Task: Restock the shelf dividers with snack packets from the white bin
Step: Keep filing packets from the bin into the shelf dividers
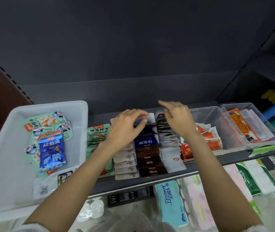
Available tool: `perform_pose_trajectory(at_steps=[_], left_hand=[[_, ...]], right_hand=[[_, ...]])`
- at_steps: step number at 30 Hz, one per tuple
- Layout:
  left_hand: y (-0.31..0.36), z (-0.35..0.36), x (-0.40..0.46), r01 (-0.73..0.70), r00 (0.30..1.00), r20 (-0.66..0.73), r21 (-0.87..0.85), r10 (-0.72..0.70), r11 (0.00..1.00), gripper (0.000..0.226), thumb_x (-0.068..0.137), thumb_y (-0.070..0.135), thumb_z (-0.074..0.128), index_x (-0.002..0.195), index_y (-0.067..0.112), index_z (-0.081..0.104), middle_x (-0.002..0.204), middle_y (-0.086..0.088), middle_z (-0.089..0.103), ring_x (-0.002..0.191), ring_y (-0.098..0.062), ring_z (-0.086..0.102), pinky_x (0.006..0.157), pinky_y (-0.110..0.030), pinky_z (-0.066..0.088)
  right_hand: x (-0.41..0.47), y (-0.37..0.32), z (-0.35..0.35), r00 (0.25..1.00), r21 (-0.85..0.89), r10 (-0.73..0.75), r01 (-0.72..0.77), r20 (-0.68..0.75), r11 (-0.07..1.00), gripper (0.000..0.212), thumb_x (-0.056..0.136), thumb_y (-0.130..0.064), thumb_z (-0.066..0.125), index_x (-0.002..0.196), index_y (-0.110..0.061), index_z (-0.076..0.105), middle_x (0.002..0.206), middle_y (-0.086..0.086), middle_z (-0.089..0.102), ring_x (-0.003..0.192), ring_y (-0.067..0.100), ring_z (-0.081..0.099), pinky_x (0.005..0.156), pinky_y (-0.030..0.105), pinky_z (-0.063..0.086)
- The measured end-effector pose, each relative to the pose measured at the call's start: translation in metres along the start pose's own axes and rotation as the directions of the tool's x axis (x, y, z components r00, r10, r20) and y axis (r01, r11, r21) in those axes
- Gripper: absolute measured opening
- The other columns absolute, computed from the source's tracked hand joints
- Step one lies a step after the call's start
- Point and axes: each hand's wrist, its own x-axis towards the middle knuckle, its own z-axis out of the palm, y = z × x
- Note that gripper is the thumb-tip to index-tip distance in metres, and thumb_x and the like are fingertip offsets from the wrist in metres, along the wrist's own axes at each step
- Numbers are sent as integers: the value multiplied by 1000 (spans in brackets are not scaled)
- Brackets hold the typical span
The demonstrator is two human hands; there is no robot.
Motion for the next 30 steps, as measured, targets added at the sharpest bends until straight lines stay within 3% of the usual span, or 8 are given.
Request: perform_pose_trajectory(at_steps=[3,7,11,14,17,23,27,30], left_hand=[[-20,-43,-35,97,971,-205,-134,-123,986,15,90,33,51,94,25,63,79,11,67,69,-9,62,64,-31,51],[-66,-94,-102,209,926,-304,-87,-226,974,21,89,35,47,85,21,63,65,8,61,55,-9,55,55,-29,45],[-126,-129,-164,378,925,-12,79,-379,922,21,77,42,48,86,31,64,74,12,66,69,-6,60,64,-28,48],[-165,-136,-194,472,777,302,302,-553,828,22,79,36,62,98,28,68,100,8,69,94,-17,63,76,-28,47],[-185,-131,-209,422,658,461,430,-596,798,48,78,44,67,123,30,57,123,4,59,112,-18,54,89,-30,45],[-197,-119,-214,243,636,544,531,-547,812,71,76,49,67,138,31,38,135,3,47,124,-19,43,97,-32,42],[-200,-115,-212,228,660,546,509,-516,830,70,74,49,69,134,30,41,128,3,47,121,-19,45,94,-33,43],[-202,-113,-212,190,703,527,509,-478,840,74,70,55,70,132,27,41,126,3,46,120,-19,43,93,-34,44]], right_hand=[[-25,-58,-5,976,208,5,42,-217,977,26,94,-12,50,114,-15,66,103,2,71,91,17,64,82,32,52],[-44,-147,23,995,420,-43,77,-90,904,28,94,-29,44,110,-21,66,83,-4,71,68,10,64,61,32,53],[-48,-226,74,963,424,-210,122,167,897,23,91,-24,49,107,-23,66,93,-4,72,76,16,66,65,38,54],[-45,-272,120,846,279,-325,219,424,935,27,92,-15,48,113,-21,64,107,3,68,93,25,63,74,39,51],[-41,-299,162,688,51,-290,345,666,937,31,90,-13,52,121,-15,56,120,8,59,108,29,55,83,39,45],[-42,-307,208,565,-228,-109,492,818,840,76,73,-27,79,133,-12,35,129,9,47,118,26,45,93,37,37],[-41,-301,218,605,-236,-114,467,788,852,57,82,-20,69,130,-9,40,127,10,51,116,26,48,92,35,40],[-35,-296,217,538,-182,-78,413,839,893,46,86,-30,67,124,-9,52,120,9,57,109,26,54,81,33,44]])
